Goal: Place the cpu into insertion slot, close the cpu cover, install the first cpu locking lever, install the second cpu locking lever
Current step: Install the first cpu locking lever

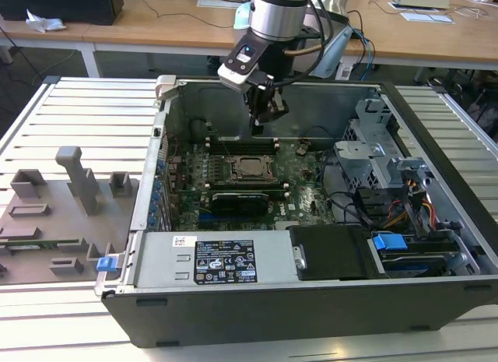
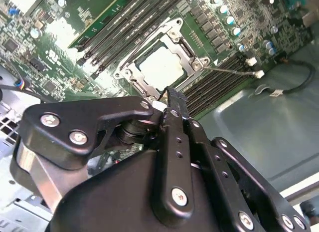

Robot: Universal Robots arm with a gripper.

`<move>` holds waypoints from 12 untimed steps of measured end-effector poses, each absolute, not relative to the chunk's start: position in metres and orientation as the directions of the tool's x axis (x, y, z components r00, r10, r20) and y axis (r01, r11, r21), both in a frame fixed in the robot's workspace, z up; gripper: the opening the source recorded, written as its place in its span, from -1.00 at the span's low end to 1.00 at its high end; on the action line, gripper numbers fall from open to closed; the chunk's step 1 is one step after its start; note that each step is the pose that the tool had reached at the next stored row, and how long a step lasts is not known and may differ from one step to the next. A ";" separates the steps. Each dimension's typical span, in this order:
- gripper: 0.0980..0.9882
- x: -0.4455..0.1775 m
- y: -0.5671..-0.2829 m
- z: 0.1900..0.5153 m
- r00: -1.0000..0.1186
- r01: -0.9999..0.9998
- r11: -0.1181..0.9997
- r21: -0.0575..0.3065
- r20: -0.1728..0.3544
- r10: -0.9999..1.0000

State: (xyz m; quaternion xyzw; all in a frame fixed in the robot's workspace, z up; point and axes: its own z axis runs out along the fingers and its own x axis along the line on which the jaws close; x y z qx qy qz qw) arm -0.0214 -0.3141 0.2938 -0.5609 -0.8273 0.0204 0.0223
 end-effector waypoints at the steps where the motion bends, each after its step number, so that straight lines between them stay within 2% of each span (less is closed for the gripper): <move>1: -0.98 -0.021 -0.314 0.294 -0.380 0.923 0.380 -0.059 0.014 0.925; 12: -0.98 -0.021 -0.314 0.294 -0.506 0.860 0.506 -0.059 0.014 0.862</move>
